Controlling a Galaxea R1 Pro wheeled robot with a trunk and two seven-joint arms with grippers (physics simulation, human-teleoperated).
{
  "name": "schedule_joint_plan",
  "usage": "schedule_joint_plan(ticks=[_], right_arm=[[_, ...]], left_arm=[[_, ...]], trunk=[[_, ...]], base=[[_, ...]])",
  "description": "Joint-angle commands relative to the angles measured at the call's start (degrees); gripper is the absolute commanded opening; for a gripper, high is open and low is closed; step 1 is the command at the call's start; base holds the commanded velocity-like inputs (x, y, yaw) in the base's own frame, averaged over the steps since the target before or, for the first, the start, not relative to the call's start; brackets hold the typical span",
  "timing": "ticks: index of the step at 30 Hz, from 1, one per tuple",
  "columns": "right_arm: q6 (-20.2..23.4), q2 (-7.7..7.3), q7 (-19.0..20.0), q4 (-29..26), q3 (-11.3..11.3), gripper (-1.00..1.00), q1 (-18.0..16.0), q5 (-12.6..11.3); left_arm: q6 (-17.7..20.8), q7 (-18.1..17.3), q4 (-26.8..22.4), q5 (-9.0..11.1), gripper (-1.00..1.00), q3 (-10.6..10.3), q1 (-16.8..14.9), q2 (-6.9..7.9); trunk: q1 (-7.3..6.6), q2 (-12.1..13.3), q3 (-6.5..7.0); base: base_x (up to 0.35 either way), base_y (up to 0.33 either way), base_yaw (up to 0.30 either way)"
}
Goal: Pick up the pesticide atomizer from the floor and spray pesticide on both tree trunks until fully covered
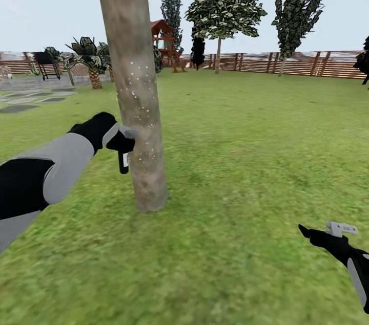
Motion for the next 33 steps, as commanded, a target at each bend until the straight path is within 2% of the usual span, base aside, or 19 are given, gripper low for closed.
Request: schedule_joint_plan(ticks=[1, 3, 7, 11, 15, 21, 23, 24, 26, 27, 29, 33], right_arm=[[0.0, 0.00, 0.0, 0.0, 0.0, 1.00, 0.0, 0.0], [0.0, 0.00, 0.0, 0.0, 0.0, 1.00, 0.0, 0.0], [0.0, 0.01, 0.0, 0.0, 0.0, 1.00, 0.0, 0.0], [0.0, 0.08, 0.0, 0.0, 0.0, 1.00, 0.0, 0.0], [0.0, 0.33, 0.0, 0.0, 0.1, 1.00, 0.0, 0.1], [0.0, 0.31, 0.0, 0.0, 0.0, 1.00, 0.0, 0.0], [0.0, 0.35, 0.0, 0.0, 0.0, 1.00, 0.0, 0.1], [0.0, 0.35, 0.0, -0.1, 0.0, 1.00, 0.0, 0.1], [0.0, 0.36, 0.0, -0.1, 0.1, 1.00, 0.0, 0.1], [0.0, 0.36, 0.0, -0.1, 0.1, 1.00, 0.0, 0.1], [0.0, 0.36, 0.0, 0.0, 0.1, 1.00, 0.0, 0.1], [0.0, 0.39, -0.1, 0.0, 0.1, 1.00, 0.0, 0.1]], left_arm=[[-0.5, 0.0, 0.0, 0.0, -1.00, 0.0, 0.8, -0.01], [-2.4, 0.0, 0.0, 0.0, -1.00, 0.0, 2.1, -0.02], [-3.8, -0.1, 0.0, 0.1, -1.00, 0.0, 4.4, -0.02], [-9.0, -0.1, 0.0, 0.1, -1.00, 0.0, 7.9, -0.02], [-14.4, 0.0, 0.0, 0.1, -1.00, 0.0, 12.8, -0.02], [-18.2, 0.3, 0.0, 0.1, -1.00, 0.0, 19.0, -0.02], [-21.0, 0.4, 0.0, 0.0, -1.00, 0.0, 21.8, -0.01], [-22.3, 0.5, 0.0, 0.0, -1.00, 0.1, 23.6, 0.16], [-23.0, 0.5, 0.0, 0.0, -1.00, 0.1, 25.1, 0.56], [-23.3, 0.5, 0.0, 0.1, -1.00, 0.1, 25.8, 1.34], [-23.5, 0.5, 0.0, 0.2, -1.00, 0.2, 26.1, 2.96], [-23.5, 0.5, 0.0, 0.5, -1.00, 0.2, 27.2, 3.62]], trunk=[[0.00, 0.0, 0.01], [0.00, 0.0, 0.01], [0.00, 0.0, 0.01], [0.00, 0.0, 0.01], [0.00, 0.0, 0.01], [0.00, 0.0, 0.01], [0.00, 0.0, 0.01], [0.00, 0.0, 0.01], [0.00, 0.0, 0.01], [0.00, 0.0, 0.01], [0.00, 0.0, 0.01], [0.00, 0.0, 0.01]], base=[[0.000, 0.000, 0.000], [0.000, 0.000, 0.000], [0.000, 0.000, 0.000], [0.000, 0.000, 0.000], [0.000, 0.000, 0.000], [0.000, 0.000, 0.000], [0.000, 0.000, 0.030], [0.000, 0.000, 0.117], [0.000, 0.000, 0.153], [0.000, 0.000, 0.230], [0.000, 0.000, 0.262], [0.005, -0.033, 0.261]])
